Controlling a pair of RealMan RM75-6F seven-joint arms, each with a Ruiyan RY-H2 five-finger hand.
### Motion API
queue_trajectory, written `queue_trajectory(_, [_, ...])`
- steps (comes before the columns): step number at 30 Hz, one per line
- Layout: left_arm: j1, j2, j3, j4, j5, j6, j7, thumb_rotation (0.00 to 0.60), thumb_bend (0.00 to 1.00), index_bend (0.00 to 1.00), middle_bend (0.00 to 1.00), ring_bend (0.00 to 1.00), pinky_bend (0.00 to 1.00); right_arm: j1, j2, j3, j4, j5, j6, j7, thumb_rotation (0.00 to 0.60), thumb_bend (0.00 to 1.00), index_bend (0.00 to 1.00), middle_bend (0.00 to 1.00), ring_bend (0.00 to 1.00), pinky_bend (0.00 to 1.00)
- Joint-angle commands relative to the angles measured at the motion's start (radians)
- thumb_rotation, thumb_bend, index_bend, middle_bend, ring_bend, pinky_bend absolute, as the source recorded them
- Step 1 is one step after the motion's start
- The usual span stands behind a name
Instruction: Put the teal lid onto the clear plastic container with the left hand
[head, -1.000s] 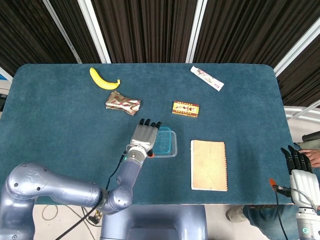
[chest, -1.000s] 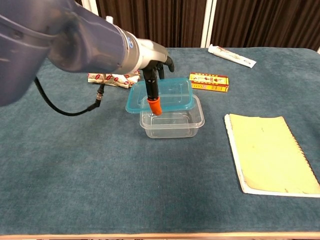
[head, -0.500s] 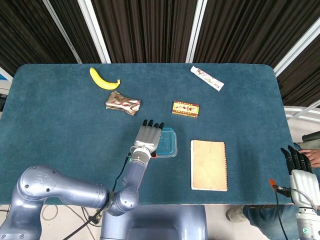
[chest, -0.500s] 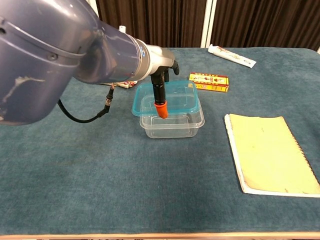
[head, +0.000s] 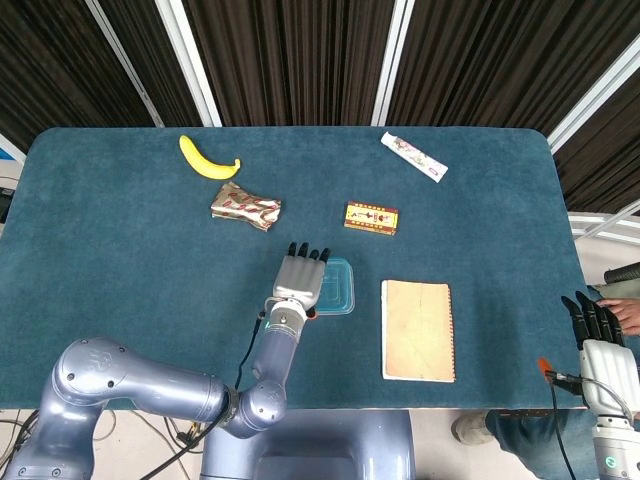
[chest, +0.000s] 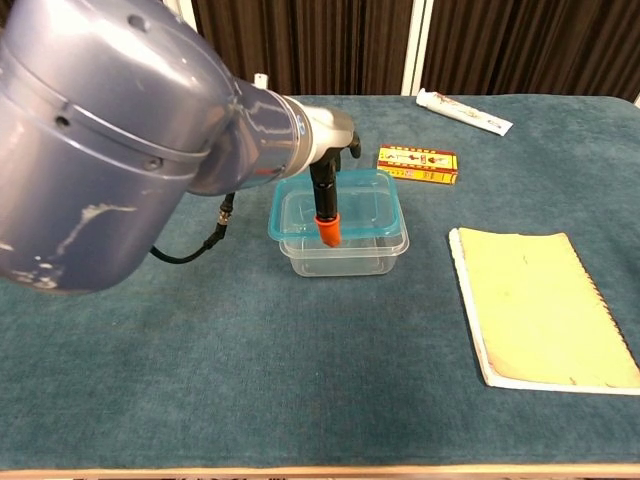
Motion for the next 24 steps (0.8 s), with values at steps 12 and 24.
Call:
queue_trajectory(12, [0.016, -0.04, -0.027, 0.029, 0.018, 0.007, 0.033, 0.6, 0.22, 0.09, 0.23, 0.0, 0.0, -0.001, 0.0, 0.001, -0.001, 0.003, 0.0, 0.0, 0.6, 0.27, 0.09, 0.01, 0.02, 0.0])
queue_trajectory(24, [0.034, -0.065, -0.038, 0.054, 0.042, -0.008, 0.049, 0.6, 0.22, 0.09, 0.23, 0.0, 0.0, -0.001, 0.0, 0.002, -0.001, 0.004, 0.0, 0.002, 0.6, 0.27, 0.09, 0.01, 0.02, 0.0])
